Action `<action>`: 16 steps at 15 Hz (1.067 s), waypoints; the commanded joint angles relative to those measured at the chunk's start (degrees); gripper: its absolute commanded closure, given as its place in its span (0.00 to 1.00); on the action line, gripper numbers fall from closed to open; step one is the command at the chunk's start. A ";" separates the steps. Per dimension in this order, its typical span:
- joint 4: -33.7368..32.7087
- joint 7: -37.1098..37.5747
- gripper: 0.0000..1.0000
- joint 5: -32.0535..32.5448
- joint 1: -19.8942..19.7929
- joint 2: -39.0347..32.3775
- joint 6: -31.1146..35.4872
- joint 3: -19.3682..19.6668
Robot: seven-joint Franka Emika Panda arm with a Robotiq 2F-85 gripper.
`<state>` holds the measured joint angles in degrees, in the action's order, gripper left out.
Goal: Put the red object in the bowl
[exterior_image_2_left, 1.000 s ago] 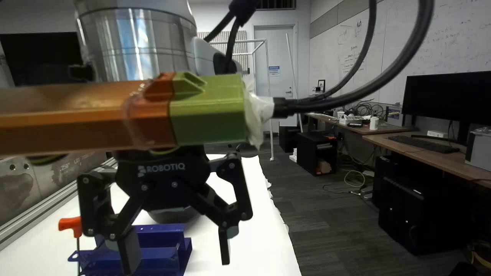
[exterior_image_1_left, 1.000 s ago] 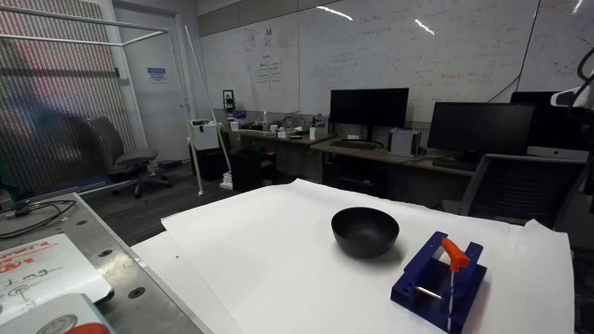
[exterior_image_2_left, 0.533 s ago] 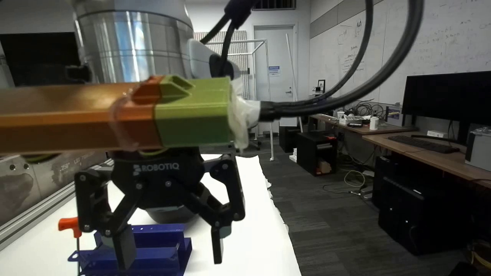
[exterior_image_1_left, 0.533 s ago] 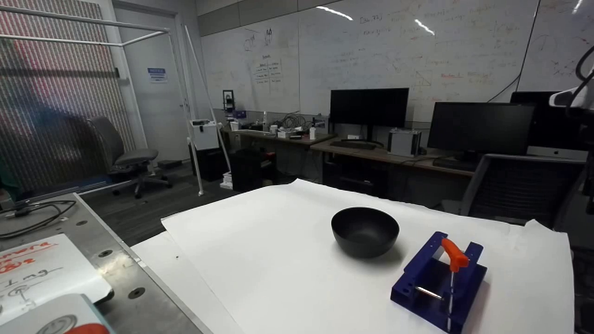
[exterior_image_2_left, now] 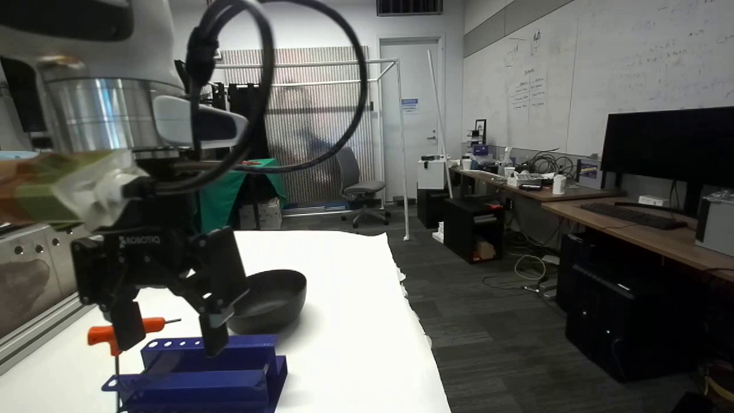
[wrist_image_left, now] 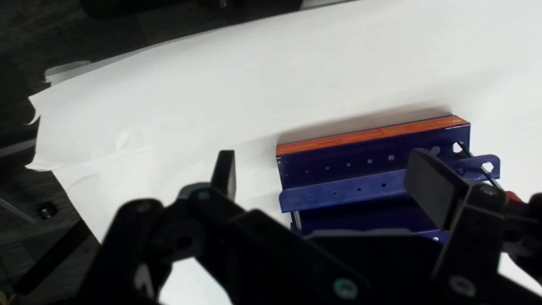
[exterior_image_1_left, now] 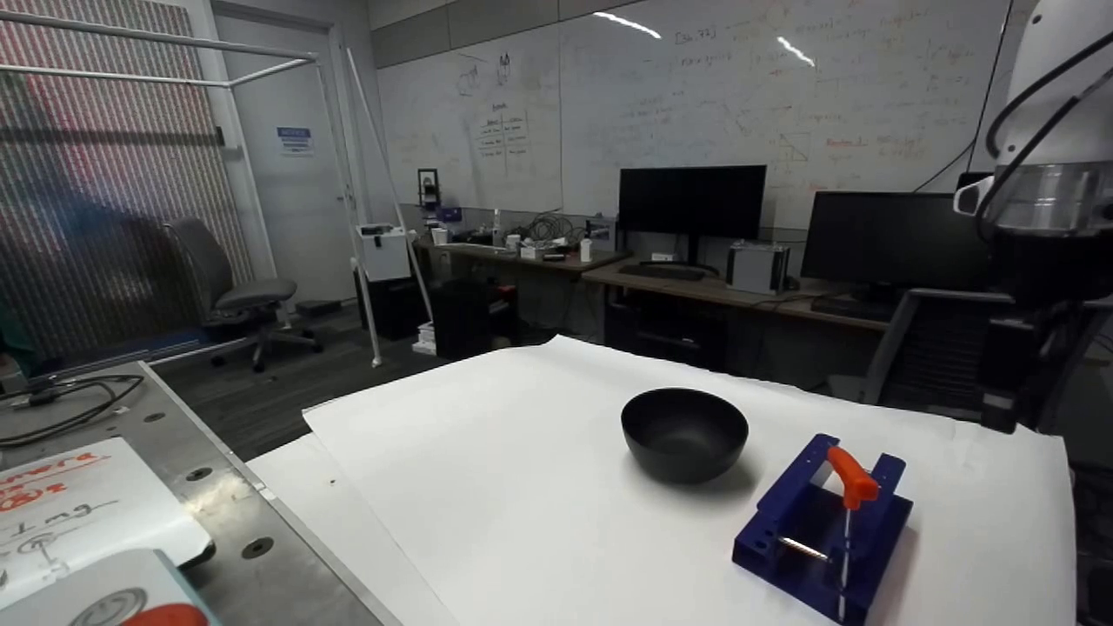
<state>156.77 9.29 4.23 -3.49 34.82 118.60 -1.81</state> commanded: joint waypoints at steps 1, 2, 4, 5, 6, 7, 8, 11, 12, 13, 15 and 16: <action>-5.24 11.82 0.00 -1.05 0.48 -8.72 0.98 -5.97; -6.51 14.63 0.00 -1.18 0.66 -10.16 0.55 -7.09; -8.66 18.78 0.00 -2.20 1.62 -12.76 0.37 -8.60; -9.77 20.03 0.00 -2.83 2.12 -14.25 0.51 -8.97; -10.80 20.92 0.00 -3.89 2.80 -15.70 0.99 -9.15; -11.86 21.75 0.00 -4.61 3.24 -16.77 1.15 -9.23; -13.13 22.34 0.00 -6.12 3.67 -17.77 1.77 -8.94; -15.37 21.72 0.00 -10.94 4.79 -19.88 3.73 -7.91; -14.94 22.06 0.00 -11.91 4.97 -20.41 6.28 -8.09; -14.92 22.46 0.00 -12.30 4.99 -20.91 7.91 -8.29; -14.15 23.85 0.00 -11.33 4.75 -21.79 10.97 -8.58; -13.85 24.85 0.00 -10.71 4.61 -22.18 11.73 -8.61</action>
<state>142.99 31.54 -6.58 0.57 14.13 127.09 -10.70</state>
